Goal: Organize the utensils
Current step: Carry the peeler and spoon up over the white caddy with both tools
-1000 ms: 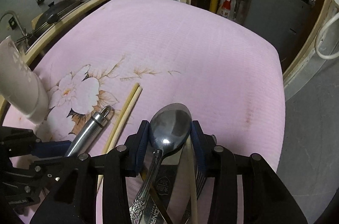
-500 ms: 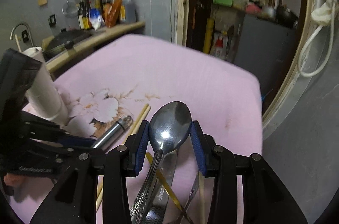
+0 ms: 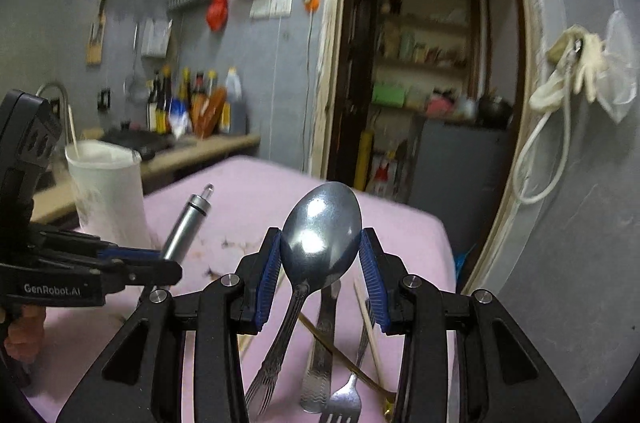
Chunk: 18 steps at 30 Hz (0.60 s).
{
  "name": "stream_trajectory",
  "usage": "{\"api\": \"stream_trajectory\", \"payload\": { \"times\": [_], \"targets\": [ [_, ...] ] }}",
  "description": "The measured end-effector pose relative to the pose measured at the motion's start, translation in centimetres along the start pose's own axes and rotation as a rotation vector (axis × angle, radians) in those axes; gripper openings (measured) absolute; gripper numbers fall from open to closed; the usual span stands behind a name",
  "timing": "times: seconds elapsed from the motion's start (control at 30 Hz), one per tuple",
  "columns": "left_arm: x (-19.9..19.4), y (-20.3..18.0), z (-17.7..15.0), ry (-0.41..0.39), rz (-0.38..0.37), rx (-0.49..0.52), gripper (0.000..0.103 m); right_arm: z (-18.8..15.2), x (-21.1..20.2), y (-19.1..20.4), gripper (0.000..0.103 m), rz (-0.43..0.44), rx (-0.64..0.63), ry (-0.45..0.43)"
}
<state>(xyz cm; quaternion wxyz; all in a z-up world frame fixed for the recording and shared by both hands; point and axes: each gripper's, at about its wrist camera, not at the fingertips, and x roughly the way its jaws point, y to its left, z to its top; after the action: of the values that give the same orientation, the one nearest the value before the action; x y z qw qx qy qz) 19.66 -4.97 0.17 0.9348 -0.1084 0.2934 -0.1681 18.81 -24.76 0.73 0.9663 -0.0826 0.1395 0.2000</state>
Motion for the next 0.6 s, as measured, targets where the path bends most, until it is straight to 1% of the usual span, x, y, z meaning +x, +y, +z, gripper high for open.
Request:
{"api": "stream_trajectory", "payload": {
  "times": [0.1,0.13,0.27,0.47,0.53,0.6],
  "targets": [
    [-1.5,-0.2,0.3,-0.053,0.002,-0.008,0.015,0.6,-1.2,0.6,0.037,-0.02,0.002,-0.06],
    [-1.7,-0.4,0.5,-0.047,-0.001,-0.014,0.015,0.9,-1.3,0.8,0.037,-0.02,0.002,-0.072],
    [-4.0,-0.6,1.2,-0.102,-0.016,-0.027,0.015,2.1,-1.7,1.5,0.037,-0.015,-0.009,-0.102],
    [-7.9,0.3,4.9,-0.206,-0.034,-0.032,0.015,5.1,-2.4,2.4,0.037,0.019,-0.021,-0.174],
    [-9.2,0.9,6.2,-0.246,-0.018,-0.023,0.015,6.6,-2.4,3.3,0.037,0.041,-0.027,-0.214],
    [-10.8,2.0,7.4,-0.295,0.014,-0.02,0.015,7.9,-2.4,4.0,0.037,0.066,-0.029,-0.247]
  ]
}}
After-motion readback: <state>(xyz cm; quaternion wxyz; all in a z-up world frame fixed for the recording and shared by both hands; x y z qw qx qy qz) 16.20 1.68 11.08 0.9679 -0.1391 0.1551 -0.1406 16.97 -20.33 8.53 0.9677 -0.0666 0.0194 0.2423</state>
